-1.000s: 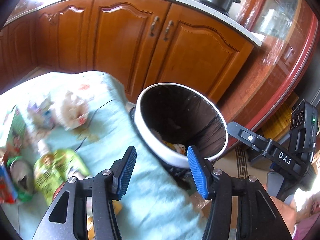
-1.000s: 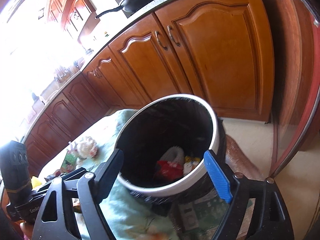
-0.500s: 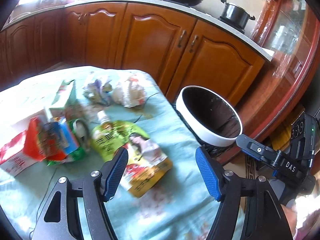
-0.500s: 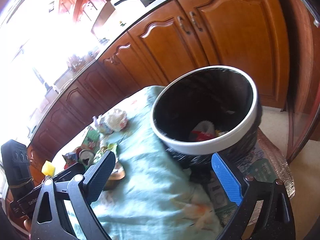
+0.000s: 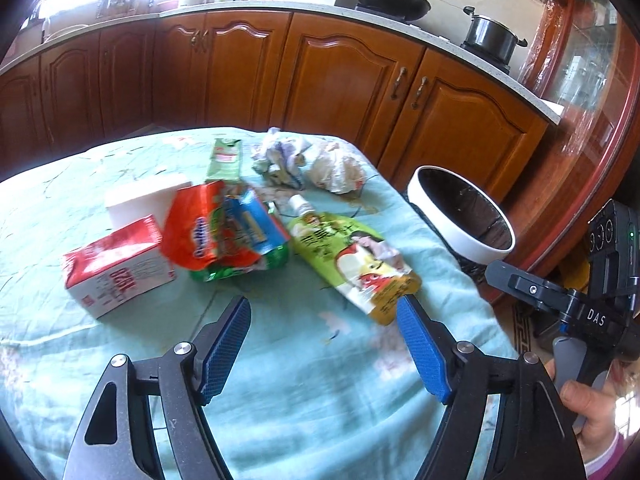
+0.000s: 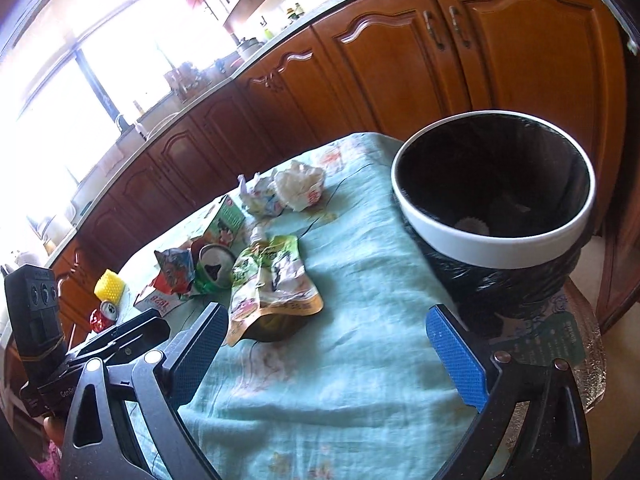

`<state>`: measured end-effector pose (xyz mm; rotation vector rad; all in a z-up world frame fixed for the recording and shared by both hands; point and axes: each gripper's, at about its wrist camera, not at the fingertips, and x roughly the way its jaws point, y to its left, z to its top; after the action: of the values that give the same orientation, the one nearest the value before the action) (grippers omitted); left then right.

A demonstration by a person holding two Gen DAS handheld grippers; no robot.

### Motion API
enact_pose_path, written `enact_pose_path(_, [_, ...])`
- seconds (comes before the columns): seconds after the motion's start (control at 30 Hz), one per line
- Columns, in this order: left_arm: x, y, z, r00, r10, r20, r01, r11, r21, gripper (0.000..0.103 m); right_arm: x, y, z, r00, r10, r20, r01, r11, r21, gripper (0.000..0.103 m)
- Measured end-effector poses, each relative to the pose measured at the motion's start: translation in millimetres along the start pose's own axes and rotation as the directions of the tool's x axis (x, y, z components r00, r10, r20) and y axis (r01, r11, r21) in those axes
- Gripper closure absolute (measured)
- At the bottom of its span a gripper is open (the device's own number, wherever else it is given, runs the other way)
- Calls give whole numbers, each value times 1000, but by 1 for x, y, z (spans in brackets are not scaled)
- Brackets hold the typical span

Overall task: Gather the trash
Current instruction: 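Move both tools back to the table toward the carton and pouch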

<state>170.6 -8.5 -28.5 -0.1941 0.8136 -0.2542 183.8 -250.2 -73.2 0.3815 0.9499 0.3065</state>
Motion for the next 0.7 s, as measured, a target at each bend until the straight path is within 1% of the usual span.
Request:
enact_pose_path(0.1, [-9,12,-2,1000,15,4,-15,1000,-3,28,7,10,-2,1000,11,-22,-12,1000,-21,3])
enact_pose_path(0.23, [-22,27,-5,1000,24,14,-24,1000,10,25,20,23,-2,998,25,-62,-29,998,-61,3])
enact_pose_path(0.4, [-37,44,0,998,49,29,-51,996,74,22,36,35,2,994,31,-103,-42,993,-108,3])
enact_pose_path(0.53, [-47,60,9,995,90,39,-95,987,133,19,48,41,10,991,35,-125,-52,990,-134,3])
enact_pose_path(0.7, [-46,82,23,991,126,36,-130,977,168,17,63,45,18,989,26,-148,-51,985,-164,3])
